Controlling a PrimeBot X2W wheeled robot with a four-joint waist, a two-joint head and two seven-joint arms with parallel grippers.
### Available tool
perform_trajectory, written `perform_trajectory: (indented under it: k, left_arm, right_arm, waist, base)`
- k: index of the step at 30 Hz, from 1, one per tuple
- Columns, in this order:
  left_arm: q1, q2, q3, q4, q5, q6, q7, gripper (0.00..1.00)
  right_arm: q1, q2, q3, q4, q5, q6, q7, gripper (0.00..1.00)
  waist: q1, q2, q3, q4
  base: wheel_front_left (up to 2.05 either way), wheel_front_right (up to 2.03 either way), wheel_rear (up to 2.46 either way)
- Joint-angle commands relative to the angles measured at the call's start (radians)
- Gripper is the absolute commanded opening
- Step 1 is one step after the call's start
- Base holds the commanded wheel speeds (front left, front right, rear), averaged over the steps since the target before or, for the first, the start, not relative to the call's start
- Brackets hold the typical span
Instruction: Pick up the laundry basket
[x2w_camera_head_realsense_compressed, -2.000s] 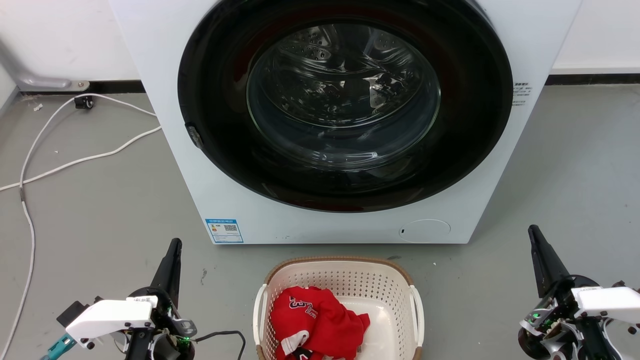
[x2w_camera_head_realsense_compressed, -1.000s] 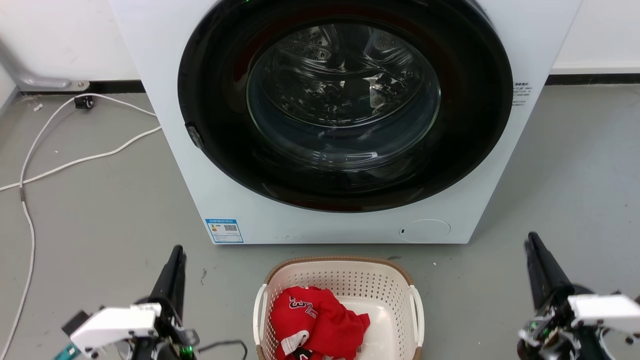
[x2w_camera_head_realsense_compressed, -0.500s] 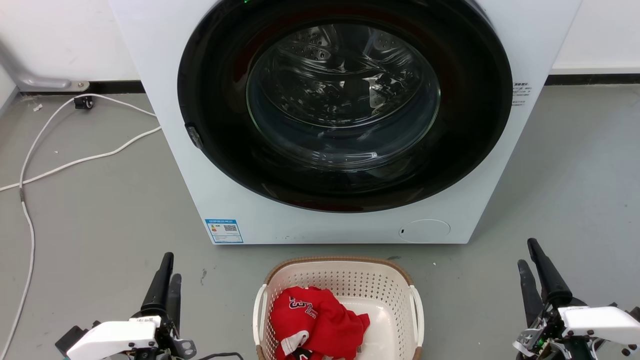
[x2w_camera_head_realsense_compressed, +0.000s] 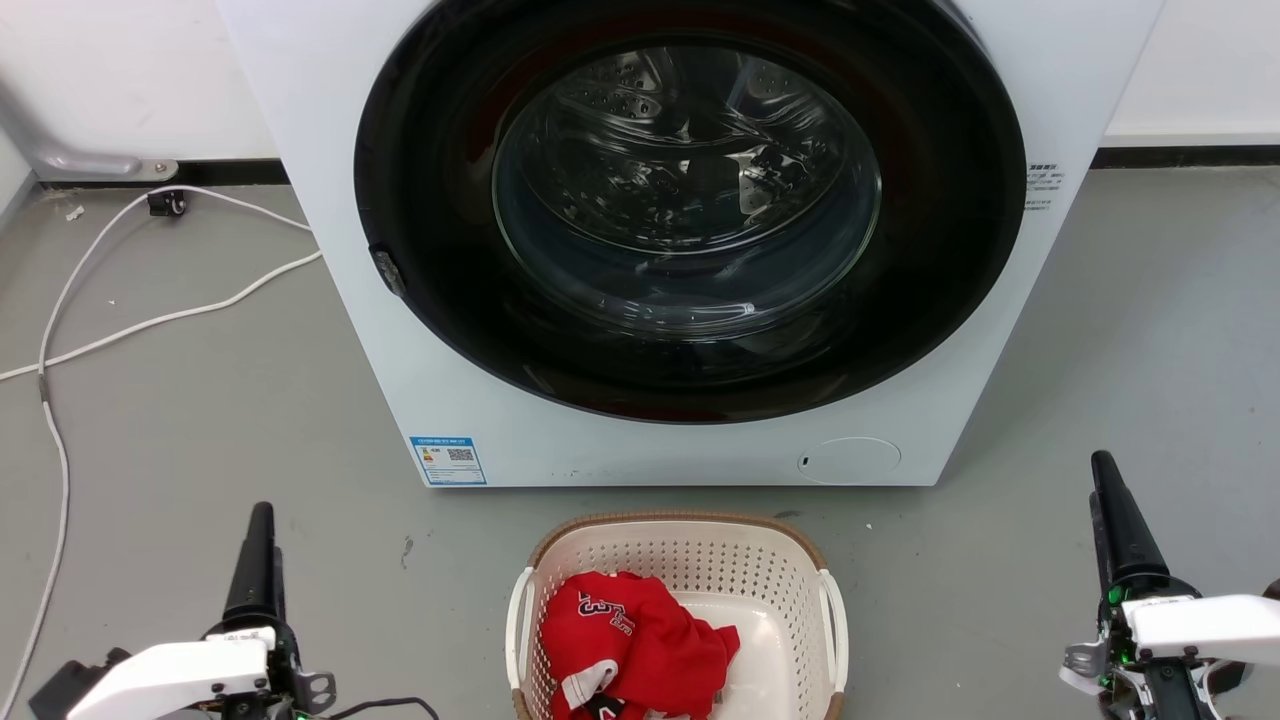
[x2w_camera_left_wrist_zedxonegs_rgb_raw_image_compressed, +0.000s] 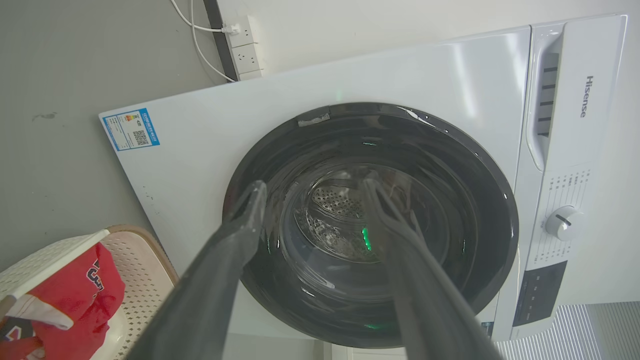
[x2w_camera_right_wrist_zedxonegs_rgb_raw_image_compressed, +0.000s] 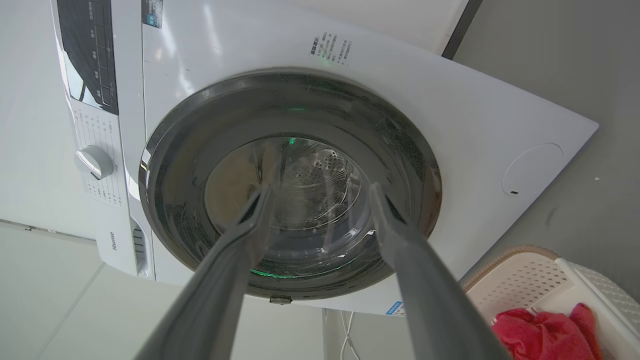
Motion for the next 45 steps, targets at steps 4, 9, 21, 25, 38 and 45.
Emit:
perform_trajectory:
  k: [4, 9, 21, 25, 38, 45]
  left_arm:
    - [-0.025, 0.004, 0.028, -0.05, 0.067, 0.017, -0.023, 1.0]
    - [-0.019, 0.004, 0.023, -0.109, 0.168, 0.026, -0.042, 1.0]
    - [0.02, 0.004, -0.06, -0.277, 0.454, 0.061, -0.082, 1.0]
    - [0.034, 0.004, -0.092, -0.306, 0.556, 0.065, -0.095, 1.0]
    - [0.051, 0.005, -0.213, -0.358, 0.867, 0.057, -0.13, 1.0]
    - [0.064, 0.03, -0.282, -0.358, 0.982, 0.083, -0.149, 1.0]
  right_arm:
    - [-0.03, -0.003, -0.008, -0.059, -0.15, 0.0, -0.023, 1.0]
    - [-0.035, -0.003, 0.001, -0.117, -0.294, 0.0, -0.041, 1.0]
    - [-0.035, -0.003, 0.069, -0.244, -0.643, 0.0, -0.081, 1.0]
    - [-0.022, -0.002, 0.076, -0.253, -0.717, 0.0, -0.094, 1.0]
    - [-0.006, -0.002, 0.09, -0.262, -0.901, 0.0, -0.128, 1.0]
    - [0.003, -0.002, 0.096, -0.248, -0.992, 0.0, -0.146, 1.0]
  waist:
    - [0.0, 0.0, 0.002, 0.001]
    - [0.0, 0.0, 0.004, 0.002]
    - [0.0, 0.0, 0.011, 0.001]
    - [0.0, 0.0, 0.011, 0.0]
    - [0.0, 0.0, 0.012, -0.001]
    - [0.0, 0.0, 0.01, -0.001]
  base:
    - [0.0, 0.0, 0.0]
    - [0.0, 0.0, 0.0]
    - [0.0, 0.0, 0.0]
    - [0.0, 0.0, 0.0]
    - [0.0, 0.0, 0.0]
    - [0.0, 0.0, 0.0]
